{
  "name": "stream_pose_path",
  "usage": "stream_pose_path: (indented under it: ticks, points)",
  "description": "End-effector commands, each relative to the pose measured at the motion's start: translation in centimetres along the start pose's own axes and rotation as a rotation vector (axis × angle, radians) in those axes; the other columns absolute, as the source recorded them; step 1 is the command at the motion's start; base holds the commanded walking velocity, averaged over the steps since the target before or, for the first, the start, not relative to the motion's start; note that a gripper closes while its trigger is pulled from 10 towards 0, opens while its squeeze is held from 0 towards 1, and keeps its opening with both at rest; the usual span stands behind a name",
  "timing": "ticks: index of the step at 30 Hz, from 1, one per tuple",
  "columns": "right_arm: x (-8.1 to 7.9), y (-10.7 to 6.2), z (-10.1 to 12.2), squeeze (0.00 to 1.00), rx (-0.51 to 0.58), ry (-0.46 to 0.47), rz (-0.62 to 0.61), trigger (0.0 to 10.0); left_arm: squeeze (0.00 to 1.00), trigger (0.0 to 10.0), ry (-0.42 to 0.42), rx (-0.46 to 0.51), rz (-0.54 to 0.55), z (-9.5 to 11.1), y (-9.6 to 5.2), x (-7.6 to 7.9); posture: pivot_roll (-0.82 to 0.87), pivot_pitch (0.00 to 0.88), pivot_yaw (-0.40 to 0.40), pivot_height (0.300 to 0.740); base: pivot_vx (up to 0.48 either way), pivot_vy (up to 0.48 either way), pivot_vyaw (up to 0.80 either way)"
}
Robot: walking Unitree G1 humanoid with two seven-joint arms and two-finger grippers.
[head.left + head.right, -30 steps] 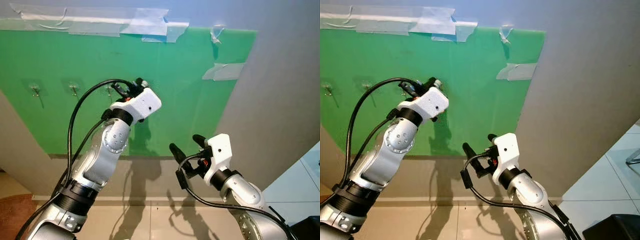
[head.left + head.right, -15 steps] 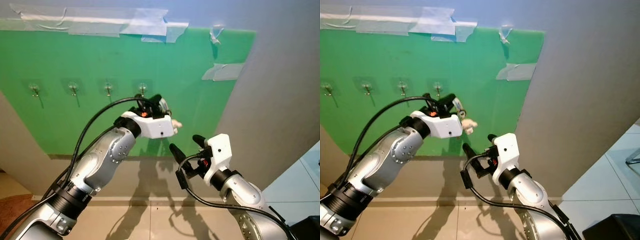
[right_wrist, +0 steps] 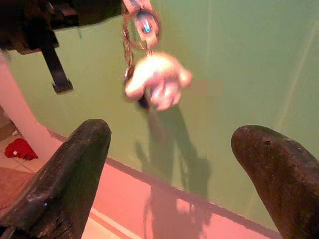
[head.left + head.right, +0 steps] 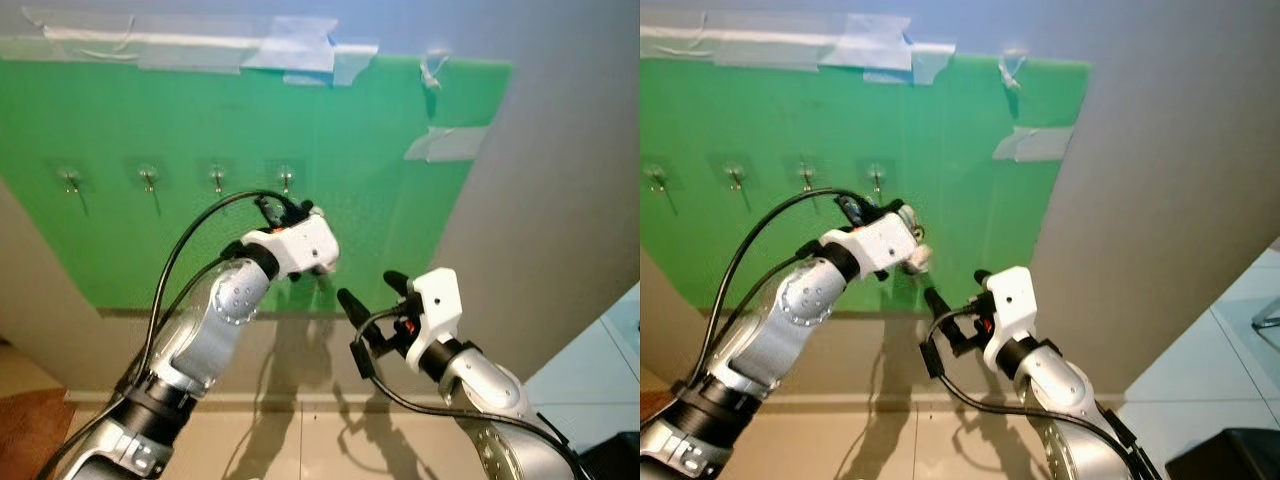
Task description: Hang keys on a hook
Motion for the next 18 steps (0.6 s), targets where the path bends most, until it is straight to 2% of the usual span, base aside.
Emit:
stream_pose_path:
  ticks: [1, 2, 3, 4, 5, 7, 9, 14, 18]
  points:
    - [0.2, 0.1, 0.0, 0.00, -0.001, 0.003, -0.006, 10.0, 0.00, 0.0, -0.218, 0.000, 0.040, 0.2, -0.3, -1.4, -0.03, 0.000, 0.020, 0.740, 0.000, 0.000, 0.00]
    - [0.5, 0.2, 0.1, 0.00, 0.003, 0.015, -0.024, 10.0, 0.00, 0.0, -0.430, 0.015, 0.044, 0.5, -0.6, -1.8, -0.03, 0.000, 0.022, 0.740, 0.000, 0.000, 0.00]
    - [0.8, 0.3, 0.2, 0.00, 0.006, 0.024, -0.037, 10.0, 0.00, 0.0, -0.571, 0.034, 0.039, 0.7, -0.9, -1.9, -0.03, 0.000, 0.020, 0.740, 0.000, 0.000, 0.00]
    - [1.0, 0.3, 0.3, 0.00, 0.009, 0.034, -0.052, 10.0, 0.00, 0.0, -0.675, 0.051, 0.027, 0.9, -1.3, -2.0, -0.02, 0.000, 0.021, 0.740, 0.000, 0.000, 0.00]
    - [1.2, 0.3, 0.3, 0.00, 0.013, 0.039, -0.063, 10.0, 0.00, 0.0, -0.760, 0.065, 0.010, 1.0, -1.9, -2.1, -0.02, 0.000, 0.019, 0.740, 0.000, 0.000, 0.00]
    - [1.4, 0.3, 0.3, 0.00, 0.016, 0.043, -0.074, 10.0, 0.00, 0.0, -0.854, 0.091, -0.040, 1.2, -2.9, -1.9, -0.01, 0.000, 0.015, 0.740, 0.000, 0.000, 0.00]
    - [1.7, 0.3, 0.2, 0.00, 0.013, 0.043, -0.085, 10.0, 0.00, 0.0, -0.955, 0.154, -0.157, 2.2, -4.4, -1.5, 0.00, 0.000, 0.006, 0.740, 0.000, 0.000, 0.00]
    - [2.3, 0.9, 0.3, 0.00, 0.011, 0.042, -0.090, 10.0, 0.00, 0.0, -0.979, 0.176, -0.116, 2.3, -4.6, -3.0, 0.01, 0.000, -0.006, 0.740, 0.000, 0.000, 0.00]
    - [2.0, 1.6, 1.0, 0.00, 0.022, 0.056, -0.072, 10.0, 0.00, 0.0, -1.014, 0.217, -0.122, 3.6, -4.7, -4.3, 0.02, 0.000, -0.015, 0.740, 0.000, 0.000, 0.00]
Point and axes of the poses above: a point about 5 cm out from each wrist's last joint towards the gripper, its own y axis pointing out of the wrist towards the gripper, its own z axis along the axis of the wrist's last joint, x = y × z, the point moved 3 cm from there along y, pointing out of the wrist towards the gripper, and after that the axes turned 4 degrees about y, right-handed, at the moved point
